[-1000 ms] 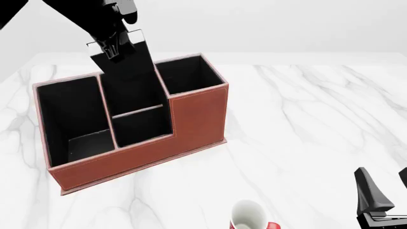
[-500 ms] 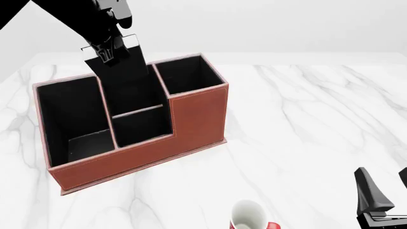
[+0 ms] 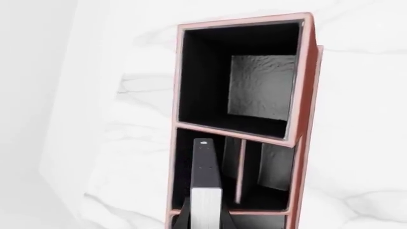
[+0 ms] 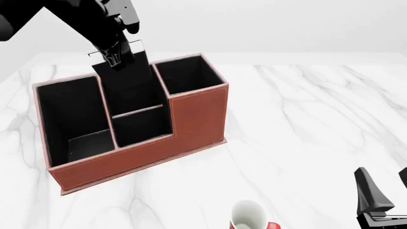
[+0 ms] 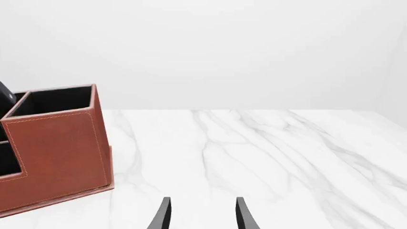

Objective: Pick up the book and place it in the front compartment of the caddy.

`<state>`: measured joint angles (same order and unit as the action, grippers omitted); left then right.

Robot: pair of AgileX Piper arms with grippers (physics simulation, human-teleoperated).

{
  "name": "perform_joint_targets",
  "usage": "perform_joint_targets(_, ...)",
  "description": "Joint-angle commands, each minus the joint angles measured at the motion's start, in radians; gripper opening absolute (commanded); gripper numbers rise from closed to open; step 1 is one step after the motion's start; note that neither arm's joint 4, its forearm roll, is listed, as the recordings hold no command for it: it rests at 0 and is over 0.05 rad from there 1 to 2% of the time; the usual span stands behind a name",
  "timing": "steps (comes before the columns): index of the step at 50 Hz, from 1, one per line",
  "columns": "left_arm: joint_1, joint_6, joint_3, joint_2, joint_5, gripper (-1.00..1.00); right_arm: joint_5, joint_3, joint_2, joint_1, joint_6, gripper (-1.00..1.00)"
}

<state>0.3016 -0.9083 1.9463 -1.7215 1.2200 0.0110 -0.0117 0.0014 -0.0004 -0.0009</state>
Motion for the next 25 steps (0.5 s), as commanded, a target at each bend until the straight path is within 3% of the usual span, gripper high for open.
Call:
perform_joint_targets(1,0.003,-0.015,0.005,-0.014,-0.001,-1.00,-0.002,0.001,0.001,0.000,0.000,1.00)
perform_joint_targets(3,0.034,0.016,0.009,-0.019,0.000,-1.00,-0.002,0.001,0.001,0.000,0.000,1.00)
perform_joint_targets(5,-0.001,-0.017,0.002,-0.019,-0.001,-1.00,-0.002,0.001,0.001,0.000,0.000,1.00)
perform_joint_targets(7,0.032,0.019,0.009,-0.026,0.000,-1.00,-0.002,0.001,0.001,0.000,0.000,1.00)
perform_joint_targets(9,0.018,0.004,0.007,-0.027,-0.001,-1.00,-0.002,0.001,0.001,0.000,0.000,1.00)
perform_joint_targets(10,0.049,0.037,0.013,-0.031,0.000,-1.00,-0.002,0.001,0.001,0.000,0.000,1.00)
perform_joint_targets(12,0.011,-0.003,0.000,-0.028,-0.003,-1.00,-0.002,0.001,0.001,0.000,0.000,1.00)
perform_joint_targets(15,0.003,-0.011,-0.004,-0.032,-0.004,-1.00,-0.002,0.001,0.001,0.000,0.000,1.00)
perform_joint_targets(17,0.030,0.023,0.010,-0.040,-0.001,-1.00,-0.002,0.001,0.001,0.000,0.000,1.00)
perform_joint_targets(25,-0.006,-0.010,-0.077,-0.027,-0.048,-1.00,-0.002,0.001,0.001,0.000,0.000,1.00)
